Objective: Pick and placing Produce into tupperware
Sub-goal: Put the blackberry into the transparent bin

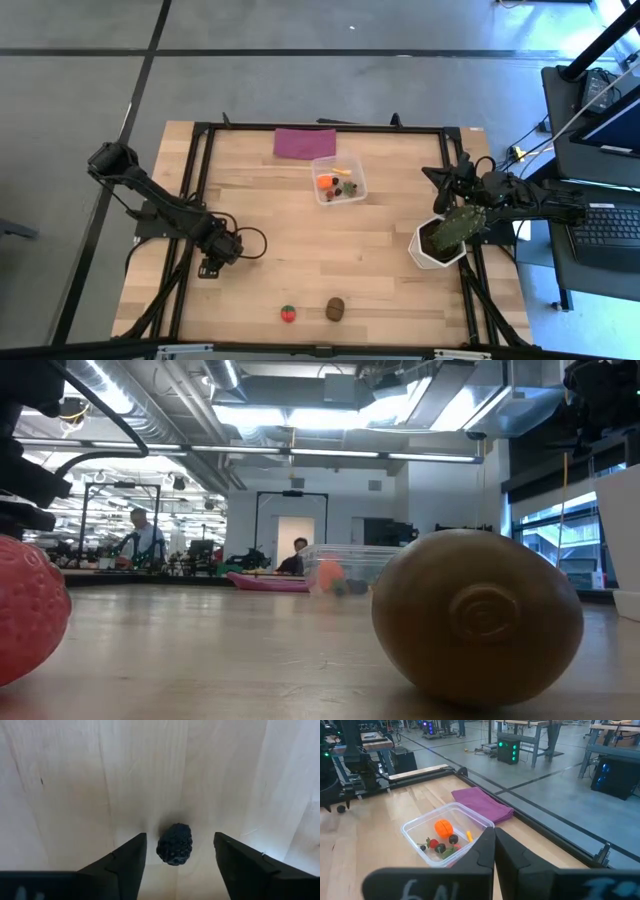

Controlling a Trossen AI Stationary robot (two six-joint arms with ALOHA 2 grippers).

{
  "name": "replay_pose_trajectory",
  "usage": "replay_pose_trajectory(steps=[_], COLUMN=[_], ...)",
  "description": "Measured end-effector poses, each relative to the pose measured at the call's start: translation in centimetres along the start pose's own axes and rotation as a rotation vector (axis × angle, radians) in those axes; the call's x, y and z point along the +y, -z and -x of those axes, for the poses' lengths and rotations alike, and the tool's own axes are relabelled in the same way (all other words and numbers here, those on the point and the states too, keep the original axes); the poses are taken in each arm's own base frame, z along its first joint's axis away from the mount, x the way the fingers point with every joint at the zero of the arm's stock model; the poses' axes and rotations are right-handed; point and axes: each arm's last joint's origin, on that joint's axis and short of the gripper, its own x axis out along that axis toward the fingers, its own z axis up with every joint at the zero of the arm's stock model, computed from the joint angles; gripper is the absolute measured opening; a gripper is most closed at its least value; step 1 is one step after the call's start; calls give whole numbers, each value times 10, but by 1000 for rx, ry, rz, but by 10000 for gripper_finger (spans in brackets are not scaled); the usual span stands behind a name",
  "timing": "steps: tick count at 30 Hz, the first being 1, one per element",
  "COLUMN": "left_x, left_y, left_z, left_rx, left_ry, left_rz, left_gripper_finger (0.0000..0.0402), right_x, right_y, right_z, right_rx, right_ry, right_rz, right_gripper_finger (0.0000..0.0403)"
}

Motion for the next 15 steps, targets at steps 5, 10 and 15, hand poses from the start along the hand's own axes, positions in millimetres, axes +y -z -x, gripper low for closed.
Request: replay_pose_trajectory(steps=[5, 10, 15], left_x=[0, 0, -2], left_y=[0, 0, -2], left_z=[0, -2, -12], left_rx=[1, 10, 72], left_ry=[-1, -7, -48], left_rz=[0, 2, 2], left_gripper_finger=[186, 160, 148], right_x=[0, 0, 0], right_y=[0, 0, 0], right_z=[0, 0, 0], right_rx=[0, 0, 1], right_ry=[0, 0, 0], right_rz=[1, 1, 2], right_gripper_finger=[9, 9, 9])
